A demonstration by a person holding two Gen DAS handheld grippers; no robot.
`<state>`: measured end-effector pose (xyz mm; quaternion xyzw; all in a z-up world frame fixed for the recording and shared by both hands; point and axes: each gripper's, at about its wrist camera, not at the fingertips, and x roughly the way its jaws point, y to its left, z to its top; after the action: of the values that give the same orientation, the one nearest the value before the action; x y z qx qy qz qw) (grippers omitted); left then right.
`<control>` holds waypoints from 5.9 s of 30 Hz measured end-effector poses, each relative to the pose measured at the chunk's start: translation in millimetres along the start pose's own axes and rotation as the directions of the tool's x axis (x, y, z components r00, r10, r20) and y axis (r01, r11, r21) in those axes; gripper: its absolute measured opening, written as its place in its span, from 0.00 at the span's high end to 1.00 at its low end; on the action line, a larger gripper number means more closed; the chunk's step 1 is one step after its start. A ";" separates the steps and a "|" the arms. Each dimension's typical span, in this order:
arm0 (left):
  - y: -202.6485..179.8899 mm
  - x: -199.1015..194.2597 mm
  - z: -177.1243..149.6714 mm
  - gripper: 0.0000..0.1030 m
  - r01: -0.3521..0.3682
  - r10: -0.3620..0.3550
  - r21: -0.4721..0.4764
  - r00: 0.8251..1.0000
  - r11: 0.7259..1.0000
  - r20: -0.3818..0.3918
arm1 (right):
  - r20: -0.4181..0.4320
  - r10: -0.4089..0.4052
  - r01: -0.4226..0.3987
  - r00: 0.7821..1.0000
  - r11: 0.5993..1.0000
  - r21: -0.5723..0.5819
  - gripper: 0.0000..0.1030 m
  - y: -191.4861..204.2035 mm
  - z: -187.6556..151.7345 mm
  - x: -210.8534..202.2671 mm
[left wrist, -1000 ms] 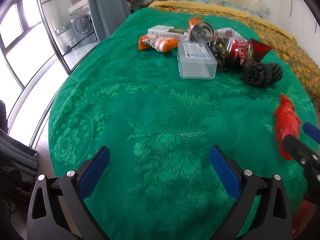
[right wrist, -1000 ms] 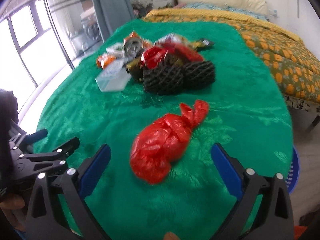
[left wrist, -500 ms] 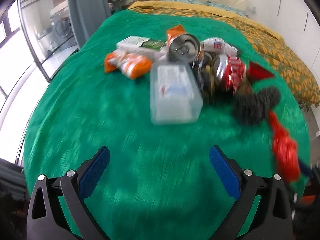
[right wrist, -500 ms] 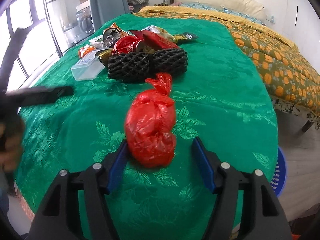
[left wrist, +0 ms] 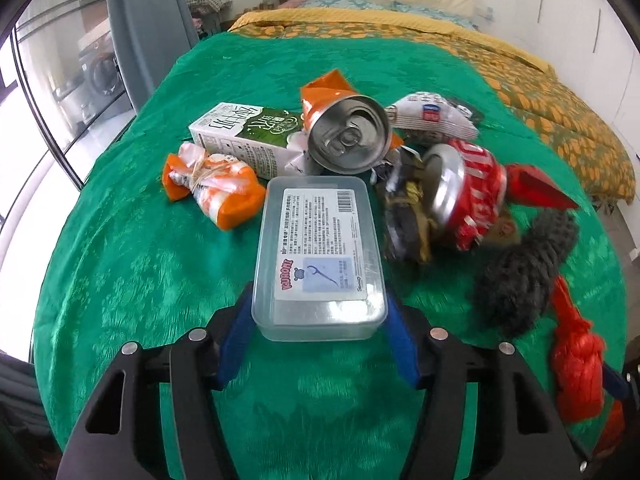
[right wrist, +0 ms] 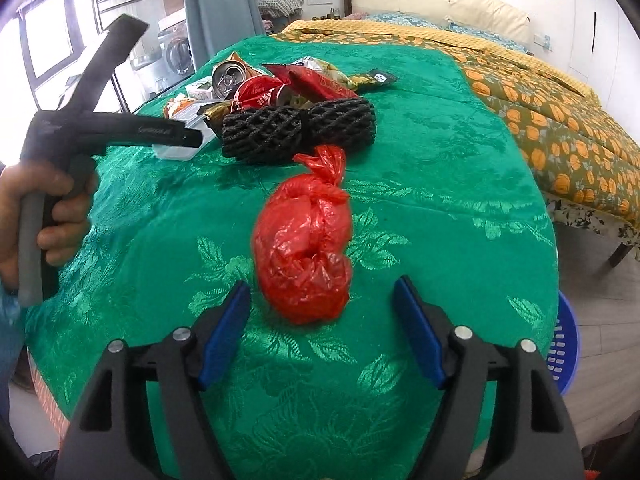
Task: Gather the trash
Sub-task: 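Close the right gripper on the red bag while the left gripper grasps the clear box, then carry both items over the blue wastebasket and open both grippers, then return both tools to the table toward the remaining trash, then grasp the orange snack wrapper with the left gripper while the right grasps the black foam nets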
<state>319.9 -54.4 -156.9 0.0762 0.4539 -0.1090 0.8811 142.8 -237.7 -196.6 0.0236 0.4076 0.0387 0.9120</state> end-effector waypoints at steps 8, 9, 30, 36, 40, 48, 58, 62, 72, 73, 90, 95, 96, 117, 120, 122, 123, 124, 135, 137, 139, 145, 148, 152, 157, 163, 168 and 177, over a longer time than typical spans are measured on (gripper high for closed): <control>-7.9 -54.3 -71.2 0.42 0.095 -0.095 -0.006 0.995 0.995 -0.040 | -0.017 0.042 -0.041 0.999 0.999 0.025 0.30 -8.7 -2.1 -5.5; -11.0 -61.6 -80.3 0.42 0.105 -0.105 0.010 0.994 0.994 -0.041 | -0.023 0.047 -0.047 0.999 0.998 0.029 0.30 -10.0 -1.9 -6.3; -11.4 -61.9 -74.4 0.42 0.089 -0.083 0.073 0.993 0.993 -0.088 | -0.183 0.158 -0.149 0.970 0.987 0.063 0.62 -17.2 51.4 17.8; -37.4 -81.9 -70.5 0.42 0.166 -0.162 0.074 0.985 0.983 -0.056 | -0.108 0.193 -0.182 0.975 0.978 0.107 0.62 -48.4 45.9 -17.4; -85.4 -96.6 -60.0 0.42 0.264 -0.260 0.110 0.964 0.958 -0.049 | -0.058 0.171 -0.160 0.984 0.974 0.161 0.62 -96.9 43.1 -46.3; -219.7 -90.9 -35.8 0.42 0.415 -0.400 0.234 0.910 0.879 -0.112 | -0.084 -0.015 0.038 0.996 0.960 0.277 0.62 -230.2 26.5 -67.3; -370.1 -28.8 -26.7 0.42 0.487 -0.436 0.277 0.871 0.829 -0.226 | -0.157 -0.041 0.104 0.987 0.903 0.418 0.62 -348.2 -16.4 -41.8; -407.6 0.7 -29.4 0.42 0.488 -0.424 0.273 0.867 0.829 -0.262 | -0.163 0.008 0.076 0.987 0.862 0.500 0.62 -381.9 -35.1 -30.7; -445.9 53.9 -32.9 0.18 0.477 -0.412 0.253 0.870 0.842 -0.271 | -0.131 0.075 0.022 0.989 0.786 0.618 0.33 -424.4 -55.2 -10.2; -447.9 54.0 -31.4 0.17 0.467 -0.404 0.261 0.876 0.845 -0.263 | -0.126 0.074 0.022 0.989 0.775 0.632 0.33 -428.6 -57.3 -10.3; -322.3 -85.9 -62.6 0.05 0.442 -0.460 0.303 0.888 0.844 -0.016 | 0.155 -0.260 0.195 0.953 0.919 0.342 0.04 -310.7 15.1 -111.1; -237.1 -92.2 -82.3 0.05 0.380 -0.392 0.184 0.920 0.906 0.028 | 0.192 -0.182 0.136 0.964 0.964 0.228 0.04 -240.3 21.9 -93.8; -216.3 -90.1 -82.2 0.05 0.347 -0.356 0.154 0.934 0.925 0.033 | 0.191 -0.152 0.115 0.970 0.974 0.196 0.04 -223.5 23.1 -87.3; -20.6 -17.9 -60.8 0.05 0.032 -0.032 0.015 0.999 0.999 -0.004 | -0.033 -0.087 0.085 0.996 0.995 -0.056 0.05 -56.2 60.0 42.8; -20.5 -17.0 -60.6 0.05 0.033 -0.033 0.014 0.999 0.999 -0.005 | -0.057 -0.070 0.069 0.996 0.997 -0.024 0.04 -63.3 62.7 46.7; -22.8 -18.1 -61.9 0.05 0.030 -0.030 0.016 1.000 0.999 -0.006 | -0.058 -0.064 0.063 0.996 0.998 -0.024 0.04 -64.8 62.6 47.2; -21.7 -18.2 -62.4 0.04 0.030 -0.030 0.016 1.000 0.999 -0.006 | -0.057 -0.063 0.062 0.996 0.998 -0.023 0.04 -65.1 62.5 47.7; -21.8 -18.2 -62.2 0.04 0.030 -0.029 0.017 1.000 0.999 -0.006 | -0.056 -0.067 0.065 0.996 0.998 -0.027 0.04 -64.8 61.9 48.2; -23.1 -18.9 -62.5 0.04 0.030 -0.030 0.016 1.000 0.999 -0.006 | -0.056 -0.064 0.063 0.996 0.997 -0.034 0.04 -64.3 60.6 47.2; -22.5 -18.7 -62.6 0.04 0.032 -0.032 0.014 0.999 0.999 -0.006 | -0.055 -0.065 0.063 0.996 0.997 -0.033 0.04 -64.5 60.5 47.2; -23.7 -19.2 -62.1 0.04 0.031 -0.031 0.014 0.999 0.999 -0.006 | -0.056 -0.066 0.064 0.996 0.997 -0.034 0.04 -64.4 60.7 47.3; -23.4 -19.2 -62.2 0.04 0.032 -0.032 0.013 0.999 0.999 -0.006 | -0.057 -0.063 0.061 0.996 0.998 -0.035 0.04 -64.8 61.3 48.2; -21.0 -21.2 -61.8 0.04 0.042 -0.042 -0.001 0.999 0.999 0.002 | -0.058 -0.062 0.060 0.996 0.998 -0.036 0.04 -64.7 61.3 48.2; 1.5 -24.5 -47.1 0.04 0.038 -0.036 -0.057 0.999 0.998 0.040 | -0.057 -0.062 0.060 0.996 0.998 -0.035 0.04 -64.4 61.0 48.1; 34.4 5.2 8.7 0.04 -0.027 0.032 -0.146 0.999 0.989 0.033 | -0.057 -0.062 0.060 0.996 0.998 -0.036 0.05 -64.6 60.8 48.0; 74.8 40.6 45.5 0.04 -0.126 0.128 -0.270 0.992 0.955 -0.009 | -0.057 -0.063 0.061 0.996 0.998 -0.036 0.05 -64.7 60.6 47.7; 115.6 15.5 27.4 0.04 -0.137 0.142 -0.321 0.990 0.937 -0.006 | -0.057 -0.064 0.062 0.996 0.997 -0.036 0.04 -64.6 60.4 47.4; 106.1 13.4 38.4 0.04 -0.112 0.114 -0.119 0.993 0.987 0.010 | -0.056 -0.066 0.064 0.996 0.997 -0.038 0.05 -64.4 60.8 47.3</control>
<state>385.3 37.4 -141.9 0.0484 0.4471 -0.0325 0.8926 222.8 -298.2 -195.9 -0.0076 0.4331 0.0169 0.9011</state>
